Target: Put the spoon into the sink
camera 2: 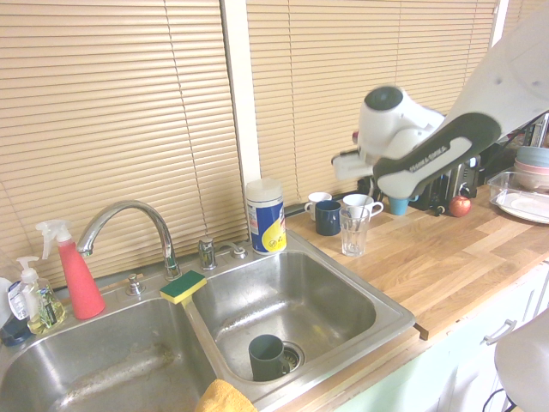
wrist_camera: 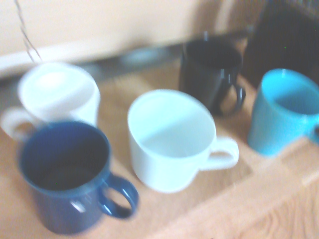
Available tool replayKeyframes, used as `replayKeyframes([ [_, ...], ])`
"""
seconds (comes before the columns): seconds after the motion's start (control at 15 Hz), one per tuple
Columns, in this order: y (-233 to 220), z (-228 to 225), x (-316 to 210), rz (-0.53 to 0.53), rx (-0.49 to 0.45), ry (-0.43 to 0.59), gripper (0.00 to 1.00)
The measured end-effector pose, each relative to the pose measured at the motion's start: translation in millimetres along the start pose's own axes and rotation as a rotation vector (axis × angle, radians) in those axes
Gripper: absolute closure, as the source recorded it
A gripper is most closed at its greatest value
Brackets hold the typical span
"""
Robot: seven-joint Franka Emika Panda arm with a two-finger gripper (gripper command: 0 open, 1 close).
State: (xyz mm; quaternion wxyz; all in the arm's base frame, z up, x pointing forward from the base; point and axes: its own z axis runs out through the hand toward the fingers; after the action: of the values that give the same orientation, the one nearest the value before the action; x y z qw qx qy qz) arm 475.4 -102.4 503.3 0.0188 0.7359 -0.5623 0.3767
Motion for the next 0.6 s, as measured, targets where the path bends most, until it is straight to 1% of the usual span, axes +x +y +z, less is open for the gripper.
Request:
replayKeyframes([
  [0.13,-8.0,-42.1,5.9,-0.005,0.029,0.013,1.0],
  [0.27,-17.1,-72.9,-4.3,-0.033,0.046,0.031,1.0],
  [0.4,-32.0,-87.7,-38.9,-0.094,0.049,0.037,1.0],
  [0.6,-53.4,-96.3,-126.8,-0.208,0.043,0.056,1.0],
])
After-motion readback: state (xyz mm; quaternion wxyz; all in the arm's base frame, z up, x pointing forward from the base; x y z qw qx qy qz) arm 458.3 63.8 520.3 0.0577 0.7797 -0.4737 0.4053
